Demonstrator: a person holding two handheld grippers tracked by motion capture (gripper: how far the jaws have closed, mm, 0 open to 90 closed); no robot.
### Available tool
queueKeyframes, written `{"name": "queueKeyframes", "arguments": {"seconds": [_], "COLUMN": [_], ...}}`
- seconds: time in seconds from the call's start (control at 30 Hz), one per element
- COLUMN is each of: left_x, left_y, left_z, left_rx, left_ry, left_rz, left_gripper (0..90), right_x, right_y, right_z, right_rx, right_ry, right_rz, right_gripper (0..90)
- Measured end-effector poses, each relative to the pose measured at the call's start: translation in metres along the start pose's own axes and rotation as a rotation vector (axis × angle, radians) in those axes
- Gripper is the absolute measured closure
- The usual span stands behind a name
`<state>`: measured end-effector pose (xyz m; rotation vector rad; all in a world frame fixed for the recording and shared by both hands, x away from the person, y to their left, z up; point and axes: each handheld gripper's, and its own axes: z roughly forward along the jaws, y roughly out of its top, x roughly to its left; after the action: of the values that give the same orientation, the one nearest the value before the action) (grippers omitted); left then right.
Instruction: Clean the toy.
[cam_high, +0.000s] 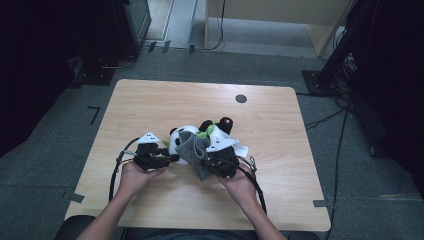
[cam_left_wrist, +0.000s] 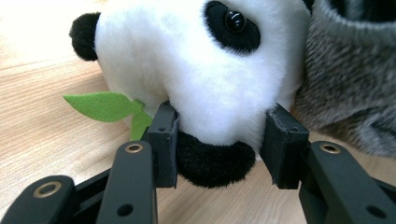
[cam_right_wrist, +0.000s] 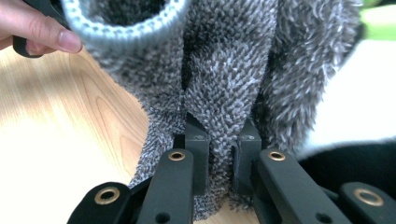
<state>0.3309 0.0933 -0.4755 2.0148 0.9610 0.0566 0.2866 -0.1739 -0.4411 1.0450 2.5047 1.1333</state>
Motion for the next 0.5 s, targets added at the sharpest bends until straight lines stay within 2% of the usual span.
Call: {"name": "queueKeyframes", "arguments": {"seconds": [0.17, 0.37, 0.5], "left_x": [0.001, 0.001, 0.001], "left_y": [0.000, 0.000, 0.000], "left_z": [0.000, 0.000, 0.000], "left_rx": [0.000, 0.002, 0.003], "left_ry": [-0.005, -0.007, -0.008], "left_rz": [-0.001, -0.004, -0.004], "left_gripper": [53.8, 53.8, 53.8], "right_x": [-0.006, -0.021, -0.031], "right_y": [-0.009, -0.026, -0.036], "right_z": [-0.021, -0.053, -0.067], "right_rx": [-0.011, -0.053, -0.066], "right_ry": [-0.032, -0.069, -0.100], "right_rz": [0.030, 0.083, 0.108], "right_gripper": [81.6, 81.6, 81.4]}}
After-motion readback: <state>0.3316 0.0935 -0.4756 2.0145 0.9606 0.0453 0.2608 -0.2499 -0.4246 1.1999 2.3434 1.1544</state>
